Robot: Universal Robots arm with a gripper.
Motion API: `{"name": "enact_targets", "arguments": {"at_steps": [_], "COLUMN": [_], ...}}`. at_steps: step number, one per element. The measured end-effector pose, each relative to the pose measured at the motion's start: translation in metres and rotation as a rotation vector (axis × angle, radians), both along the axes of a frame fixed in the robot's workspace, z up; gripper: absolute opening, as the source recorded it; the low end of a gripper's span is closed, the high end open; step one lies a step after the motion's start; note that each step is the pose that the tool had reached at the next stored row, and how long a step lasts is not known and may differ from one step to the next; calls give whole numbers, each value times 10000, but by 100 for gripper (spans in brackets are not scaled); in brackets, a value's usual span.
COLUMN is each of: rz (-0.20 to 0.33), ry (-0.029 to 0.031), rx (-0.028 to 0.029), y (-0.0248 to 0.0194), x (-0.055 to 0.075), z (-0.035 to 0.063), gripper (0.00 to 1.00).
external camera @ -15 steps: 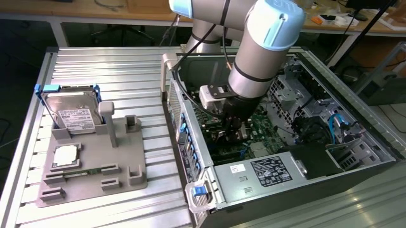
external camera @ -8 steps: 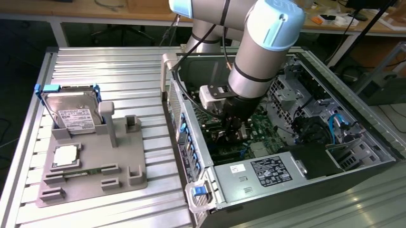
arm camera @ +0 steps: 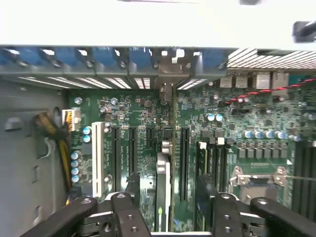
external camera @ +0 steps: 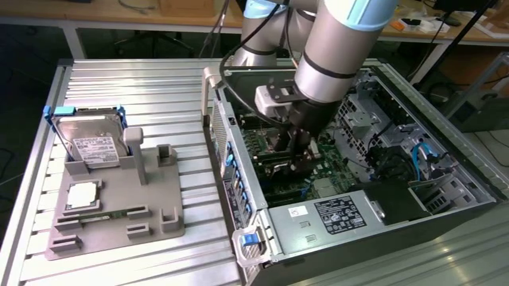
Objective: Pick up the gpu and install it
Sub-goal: 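Insert the gpu into the slot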
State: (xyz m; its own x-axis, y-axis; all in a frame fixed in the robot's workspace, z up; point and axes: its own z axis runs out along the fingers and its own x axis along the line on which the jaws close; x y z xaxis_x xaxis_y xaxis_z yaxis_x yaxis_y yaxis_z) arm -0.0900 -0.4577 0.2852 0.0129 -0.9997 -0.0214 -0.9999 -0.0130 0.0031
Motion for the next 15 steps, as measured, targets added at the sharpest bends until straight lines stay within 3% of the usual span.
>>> {"name": "enact_targets", "arguments": {"at_steps": [3, 7, 8, 10, 15], "rz": [-2, -2, -2, -1, -2], "ry": [2, 1, 0, 1, 1], "rx": [-15, -13, -12, -12, -13], "y": [0, 0, 0, 0, 0], "x": [-1, -1, -1, -1, -1], "z": [100, 104, 105, 107, 113], "gripper": [51, 26, 26, 14, 11]}}
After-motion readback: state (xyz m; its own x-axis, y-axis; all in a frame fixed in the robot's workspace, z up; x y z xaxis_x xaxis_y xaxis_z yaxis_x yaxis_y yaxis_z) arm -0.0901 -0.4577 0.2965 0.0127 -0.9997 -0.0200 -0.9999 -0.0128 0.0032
